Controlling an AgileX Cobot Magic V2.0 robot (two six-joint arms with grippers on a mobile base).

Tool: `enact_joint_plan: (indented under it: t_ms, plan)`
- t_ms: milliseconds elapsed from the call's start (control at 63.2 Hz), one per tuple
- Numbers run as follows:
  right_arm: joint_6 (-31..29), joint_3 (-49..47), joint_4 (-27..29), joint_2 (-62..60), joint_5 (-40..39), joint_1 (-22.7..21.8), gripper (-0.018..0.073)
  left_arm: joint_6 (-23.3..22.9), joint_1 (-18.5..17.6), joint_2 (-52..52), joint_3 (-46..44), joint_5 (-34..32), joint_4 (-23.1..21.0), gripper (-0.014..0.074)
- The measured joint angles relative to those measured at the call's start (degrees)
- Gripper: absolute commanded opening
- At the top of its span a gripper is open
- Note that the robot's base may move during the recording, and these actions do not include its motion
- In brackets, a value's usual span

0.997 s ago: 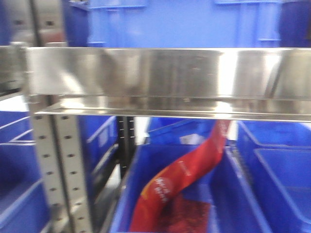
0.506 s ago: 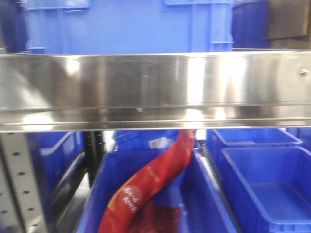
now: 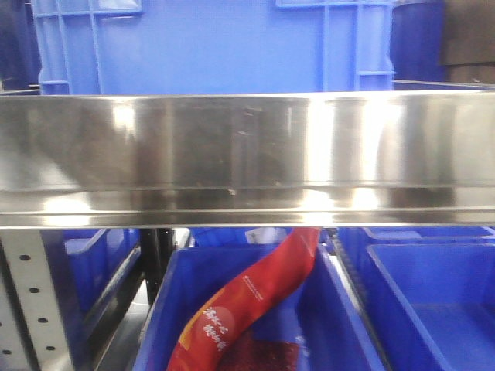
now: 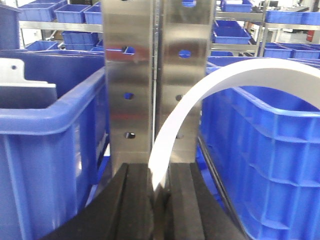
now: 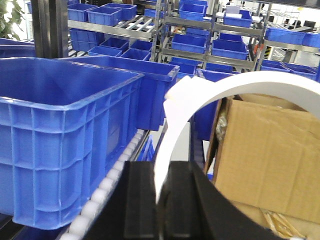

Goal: Grab PVC pipe and place in blue bin

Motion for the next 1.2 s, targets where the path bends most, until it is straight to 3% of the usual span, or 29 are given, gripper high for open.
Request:
enact_joint_plan:
  t_ms: [1202]
  plan:
    - [0.0, 0.0, 0.0, 0.0, 0.0, 0.0, -0.0162, 0.0, 0.0, 0.0, 0.0, 0.0, 0.0, -0.0111]
